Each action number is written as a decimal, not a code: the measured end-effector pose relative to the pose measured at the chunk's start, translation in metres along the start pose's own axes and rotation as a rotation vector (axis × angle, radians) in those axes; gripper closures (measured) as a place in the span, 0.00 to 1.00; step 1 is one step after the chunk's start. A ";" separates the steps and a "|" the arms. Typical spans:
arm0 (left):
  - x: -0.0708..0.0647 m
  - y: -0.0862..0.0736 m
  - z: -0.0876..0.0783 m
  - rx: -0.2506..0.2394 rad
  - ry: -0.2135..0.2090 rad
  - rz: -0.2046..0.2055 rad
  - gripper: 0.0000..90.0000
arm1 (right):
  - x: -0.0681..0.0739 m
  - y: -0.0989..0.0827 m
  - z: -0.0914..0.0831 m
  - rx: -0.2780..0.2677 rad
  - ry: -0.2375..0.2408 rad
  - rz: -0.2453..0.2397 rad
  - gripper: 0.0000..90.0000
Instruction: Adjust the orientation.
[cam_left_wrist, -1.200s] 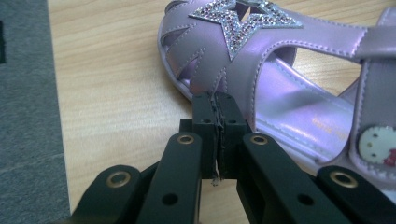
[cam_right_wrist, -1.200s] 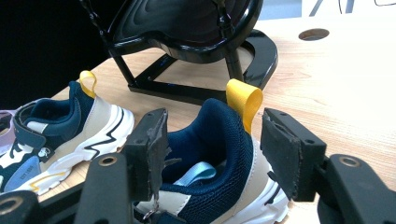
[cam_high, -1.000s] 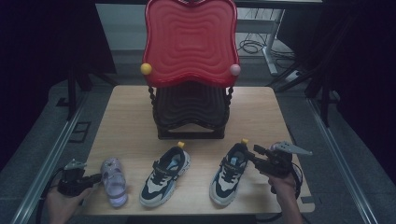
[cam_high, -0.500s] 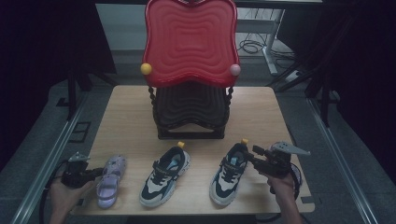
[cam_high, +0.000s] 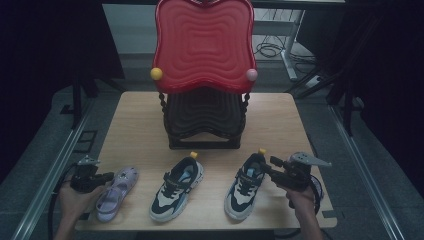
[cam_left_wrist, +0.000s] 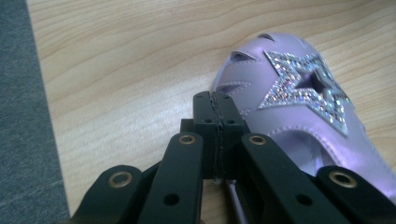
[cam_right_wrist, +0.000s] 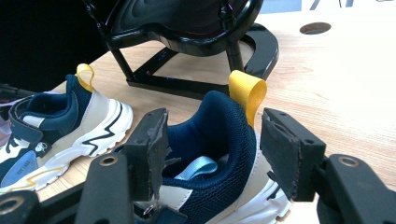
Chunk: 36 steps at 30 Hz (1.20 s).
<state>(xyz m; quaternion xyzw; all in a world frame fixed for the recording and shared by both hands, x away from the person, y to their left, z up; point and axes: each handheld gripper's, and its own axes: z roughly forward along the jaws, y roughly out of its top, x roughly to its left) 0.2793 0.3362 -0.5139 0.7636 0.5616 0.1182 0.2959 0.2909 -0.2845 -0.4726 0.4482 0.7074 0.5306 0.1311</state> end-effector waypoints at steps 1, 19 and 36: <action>0.000 0.001 0.001 0.002 -0.004 0.003 1.00 | 0.000 0.000 0.000 0.000 0.000 0.000 0.46; -0.041 0.026 -0.056 -0.220 -0.123 0.066 0.74 | 0.001 0.001 -0.003 -0.013 -0.003 0.011 0.46; -0.088 0.041 -0.040 -0.242 -0.222 0.105 0.57 | 0.000 -0.003 -0.001 -0.006 -0.040 0.008 0.47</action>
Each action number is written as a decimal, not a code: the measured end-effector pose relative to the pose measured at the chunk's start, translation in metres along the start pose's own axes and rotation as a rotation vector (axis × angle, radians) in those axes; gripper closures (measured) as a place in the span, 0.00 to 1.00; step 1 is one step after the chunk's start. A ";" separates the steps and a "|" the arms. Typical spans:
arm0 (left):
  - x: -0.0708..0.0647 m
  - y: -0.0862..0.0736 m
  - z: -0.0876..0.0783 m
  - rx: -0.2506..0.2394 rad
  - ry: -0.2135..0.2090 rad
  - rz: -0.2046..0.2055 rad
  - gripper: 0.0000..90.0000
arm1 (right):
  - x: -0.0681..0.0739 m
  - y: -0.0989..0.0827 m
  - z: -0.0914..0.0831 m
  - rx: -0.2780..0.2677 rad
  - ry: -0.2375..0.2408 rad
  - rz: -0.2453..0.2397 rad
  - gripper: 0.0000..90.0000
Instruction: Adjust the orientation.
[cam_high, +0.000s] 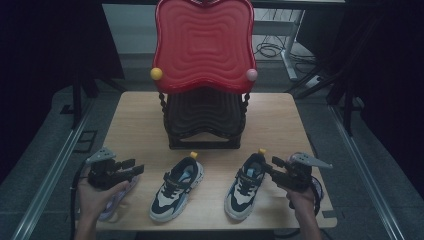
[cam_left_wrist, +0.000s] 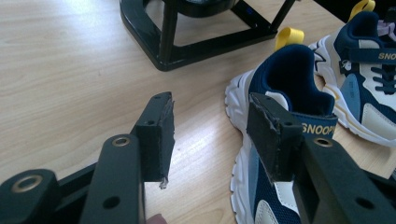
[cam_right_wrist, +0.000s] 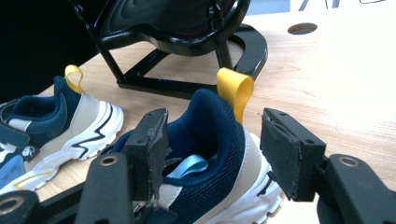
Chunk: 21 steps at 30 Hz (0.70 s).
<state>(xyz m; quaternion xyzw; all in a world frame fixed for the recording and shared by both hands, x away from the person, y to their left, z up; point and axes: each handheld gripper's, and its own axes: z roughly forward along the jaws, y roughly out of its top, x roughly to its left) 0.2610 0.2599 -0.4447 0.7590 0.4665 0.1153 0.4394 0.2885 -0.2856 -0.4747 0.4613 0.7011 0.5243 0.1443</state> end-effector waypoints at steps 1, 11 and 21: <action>0.000 0.000 -0.002 -0.009 0.008 0.001 0.57 | 0.001 0.000 0.000 0.009 -0.003 -0.008 0.47; -0.002 -0.004 -0.024 -0.052 0.043 0.000 0.54 | 0.008 0.002 -0.017 0.049 -0.029 -0.091 0.68; 0.000 -0.012 -0.028 -0.059 0.089 -0.020 0.54 | -0.008 0.003 -0.034 0.106 -0.019 -0.161 0.95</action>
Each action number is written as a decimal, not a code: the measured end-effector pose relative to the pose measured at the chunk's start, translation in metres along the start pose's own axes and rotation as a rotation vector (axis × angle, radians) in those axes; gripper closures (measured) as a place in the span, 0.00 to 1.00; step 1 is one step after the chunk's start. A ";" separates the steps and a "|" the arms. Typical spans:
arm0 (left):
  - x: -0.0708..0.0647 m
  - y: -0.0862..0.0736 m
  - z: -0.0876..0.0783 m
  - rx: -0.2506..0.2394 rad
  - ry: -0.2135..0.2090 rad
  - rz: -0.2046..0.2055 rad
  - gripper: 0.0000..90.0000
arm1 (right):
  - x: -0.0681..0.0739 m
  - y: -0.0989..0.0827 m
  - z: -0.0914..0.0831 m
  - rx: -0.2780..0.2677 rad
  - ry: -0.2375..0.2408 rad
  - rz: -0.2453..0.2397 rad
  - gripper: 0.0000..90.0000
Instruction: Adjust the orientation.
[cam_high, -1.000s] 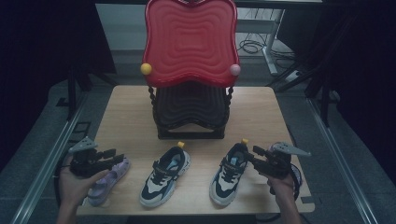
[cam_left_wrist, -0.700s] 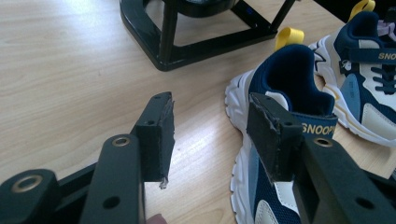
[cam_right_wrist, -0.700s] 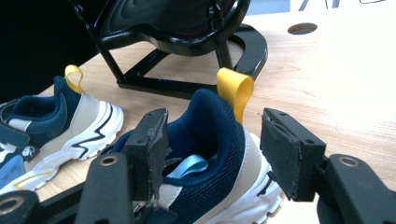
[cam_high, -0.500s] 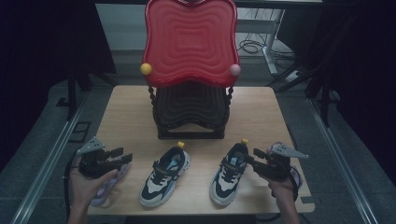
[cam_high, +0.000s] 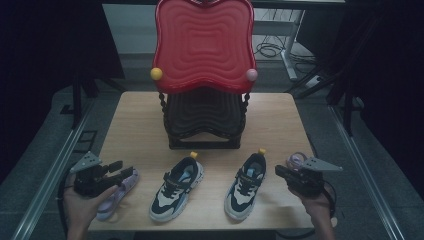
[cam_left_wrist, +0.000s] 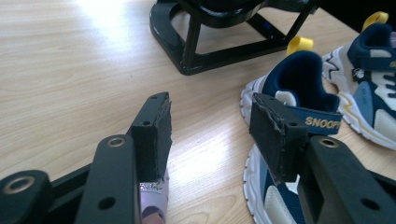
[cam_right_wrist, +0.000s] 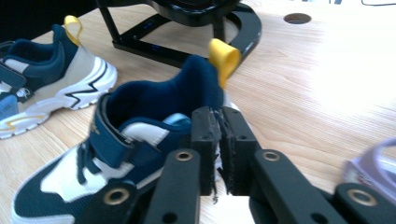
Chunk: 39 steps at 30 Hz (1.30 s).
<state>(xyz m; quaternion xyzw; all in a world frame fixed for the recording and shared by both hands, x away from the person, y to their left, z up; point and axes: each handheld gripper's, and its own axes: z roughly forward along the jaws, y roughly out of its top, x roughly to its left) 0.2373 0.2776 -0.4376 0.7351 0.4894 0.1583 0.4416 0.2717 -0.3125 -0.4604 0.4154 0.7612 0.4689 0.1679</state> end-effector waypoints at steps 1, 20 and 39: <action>0.001 0.000 0.000 0.000 0.006 -0.001 0.54 | -0.003 -0.001 -0.002 0.003 -0.002 0.002 0.96; 0.005 -0.004 -0.002 -0.016 -0.049 -0.047 0.53 | -0.060 -0.027 -0.050 0.054 -0.160 0.048 0.99; 0.002 -0.004 -0.007 -0.043 -0.047 -0.040 0.55 | -0.089 -0.063 -0.071 0.123 -0.242 0.100 0.99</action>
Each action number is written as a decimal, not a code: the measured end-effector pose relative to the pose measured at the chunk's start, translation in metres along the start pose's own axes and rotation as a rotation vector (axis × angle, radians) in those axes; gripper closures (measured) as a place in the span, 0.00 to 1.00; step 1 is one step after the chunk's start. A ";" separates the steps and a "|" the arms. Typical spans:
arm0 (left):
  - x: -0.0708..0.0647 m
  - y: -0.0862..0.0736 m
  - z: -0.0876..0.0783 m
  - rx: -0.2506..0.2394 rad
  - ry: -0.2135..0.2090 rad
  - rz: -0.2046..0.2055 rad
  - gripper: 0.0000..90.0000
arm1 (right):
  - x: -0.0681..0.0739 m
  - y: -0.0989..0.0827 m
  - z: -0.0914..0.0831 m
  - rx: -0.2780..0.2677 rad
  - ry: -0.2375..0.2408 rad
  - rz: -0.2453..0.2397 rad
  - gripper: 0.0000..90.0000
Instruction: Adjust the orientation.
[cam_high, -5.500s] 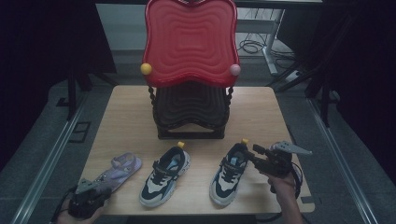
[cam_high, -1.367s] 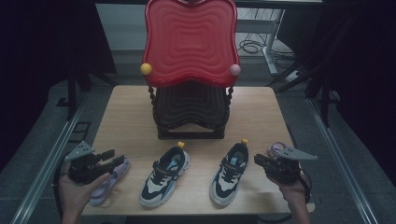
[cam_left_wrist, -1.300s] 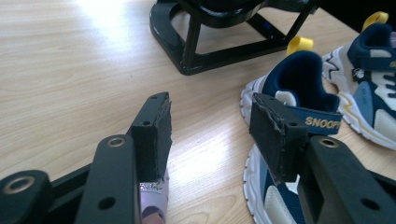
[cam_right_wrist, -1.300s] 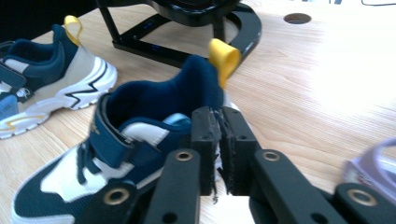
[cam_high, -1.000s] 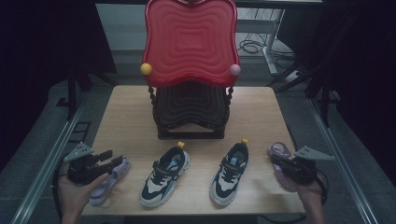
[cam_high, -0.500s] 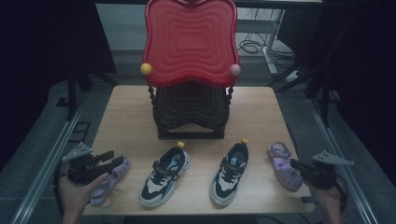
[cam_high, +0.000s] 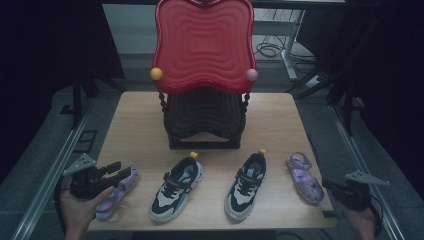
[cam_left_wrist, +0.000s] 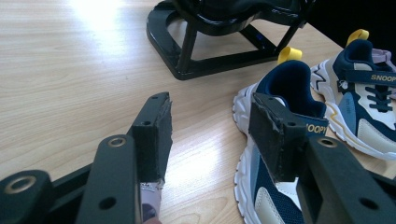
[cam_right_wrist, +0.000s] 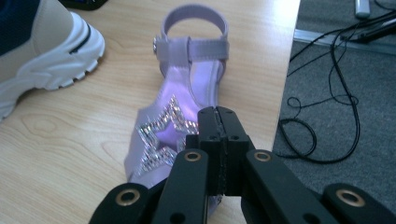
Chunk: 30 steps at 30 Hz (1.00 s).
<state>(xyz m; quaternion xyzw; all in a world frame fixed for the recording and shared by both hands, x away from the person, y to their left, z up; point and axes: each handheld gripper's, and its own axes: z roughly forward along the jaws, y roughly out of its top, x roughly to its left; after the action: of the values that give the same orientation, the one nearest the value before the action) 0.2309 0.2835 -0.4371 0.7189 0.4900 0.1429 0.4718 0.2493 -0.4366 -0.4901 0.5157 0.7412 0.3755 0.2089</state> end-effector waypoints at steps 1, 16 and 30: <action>0.000 0.000 0.000 0.001 0.000 0.003 0.54 | -0.001 -0.002 0.001 0.008 -0.002 0.003 0.99; -0.002 0.000 0.005 0.053 0.018 0.022 0.50 | 0.000 -0.006 0.009 0.051 -0.020 -0.005 0.99; 0.000 -0.001 0.005 0.084 0.036 0.027 0.48 | 0.013 -0.002 0.009 0.084 0.025 -0.036 0.99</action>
<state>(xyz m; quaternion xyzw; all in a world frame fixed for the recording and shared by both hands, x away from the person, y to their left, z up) 0.2334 0.2808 -0.4399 0.7418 0.4944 0.1414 0.4305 0.2491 -0.4221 -0.4963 0.5058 0.7681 0.3467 0.1844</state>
